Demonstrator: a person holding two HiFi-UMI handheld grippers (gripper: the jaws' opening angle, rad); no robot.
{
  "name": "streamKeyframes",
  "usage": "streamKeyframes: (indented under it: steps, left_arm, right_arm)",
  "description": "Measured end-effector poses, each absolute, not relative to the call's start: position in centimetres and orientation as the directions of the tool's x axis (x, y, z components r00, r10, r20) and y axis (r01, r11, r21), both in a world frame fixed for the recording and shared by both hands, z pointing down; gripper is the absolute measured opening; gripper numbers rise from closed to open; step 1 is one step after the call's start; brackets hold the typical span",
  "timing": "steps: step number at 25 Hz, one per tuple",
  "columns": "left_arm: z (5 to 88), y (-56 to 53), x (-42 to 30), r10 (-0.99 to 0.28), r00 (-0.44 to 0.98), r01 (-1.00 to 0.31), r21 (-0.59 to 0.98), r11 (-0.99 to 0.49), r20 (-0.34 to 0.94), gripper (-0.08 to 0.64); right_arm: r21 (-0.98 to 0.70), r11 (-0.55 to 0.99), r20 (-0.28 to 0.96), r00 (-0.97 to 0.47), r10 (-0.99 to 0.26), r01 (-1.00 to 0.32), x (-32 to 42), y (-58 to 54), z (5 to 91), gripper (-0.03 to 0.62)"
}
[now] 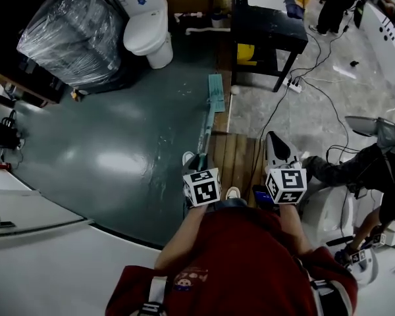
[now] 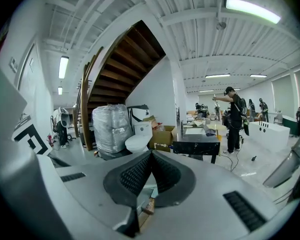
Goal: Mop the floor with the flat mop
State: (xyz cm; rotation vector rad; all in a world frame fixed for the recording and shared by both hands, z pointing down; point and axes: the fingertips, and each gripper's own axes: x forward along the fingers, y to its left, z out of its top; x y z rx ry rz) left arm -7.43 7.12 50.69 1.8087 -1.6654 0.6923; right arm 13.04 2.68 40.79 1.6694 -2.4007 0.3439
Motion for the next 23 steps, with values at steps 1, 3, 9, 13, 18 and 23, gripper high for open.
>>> streamKeyframes:
  steps: [1, 3, 9, 13, 18, 23]
  left_arm:
    - [50.8, 7.4, -7.6, -0.695, 0.088, -0.996, 0.069, -0.054, 0.714, 0.124]
    - [50.8, 8.0, -8.0, -0.69, 0.088, -0.996, 0.072, -0.053, 0.718, 0.124]
    - [50.1, 8.6, -7.2, -0.682, 0.103, -0.994, 0.099, -0.045, 0.724, 0.124]
    - [49.8, 8.3, -7.1, -0.689, 0.106, -0.994, 0.093, -0.057, 0.717, 0.124]
    - [49.7, 8.8, -7.5, -0.706, 0.099, -0.995, 0.09, -0.05, 0.701, 0.124]
    - [50.0, 10.7, -8.9, -0.69, 0.095, -0.994, 0.104, -0.029, 0.717, 0.124]
  right_arm:
    - [-0.078, 0.338, 0.287, -0.346, -0.893, -0.938, 12.8, 2.8, 40.6, 0.018]
    - [-0.073, 0.35, 0.28, -0.356, -0.891, -0.934, 12.0, 2.9, 40.1, 0.018]
    - [-0.064, 0.377, 0.262, -0.38, -0.887, -0.924, 11.8, 3.1, 39.3, 0.018]
    - [-0.066, 0.39, 0.251, -0.393, -0.884, -0.919, 11.3, 2.9, 39.1, 0.018]
    - [-0.068, 0.4, 0.245, -0.404, -0.882, -0.914, 10.8, 3.4, 39.5, 0.018]
    - [-0.064, 0.406, 0.247, -0.408, -0.879, -0.912, 9.5, 4.5, 39.9, 0.018]
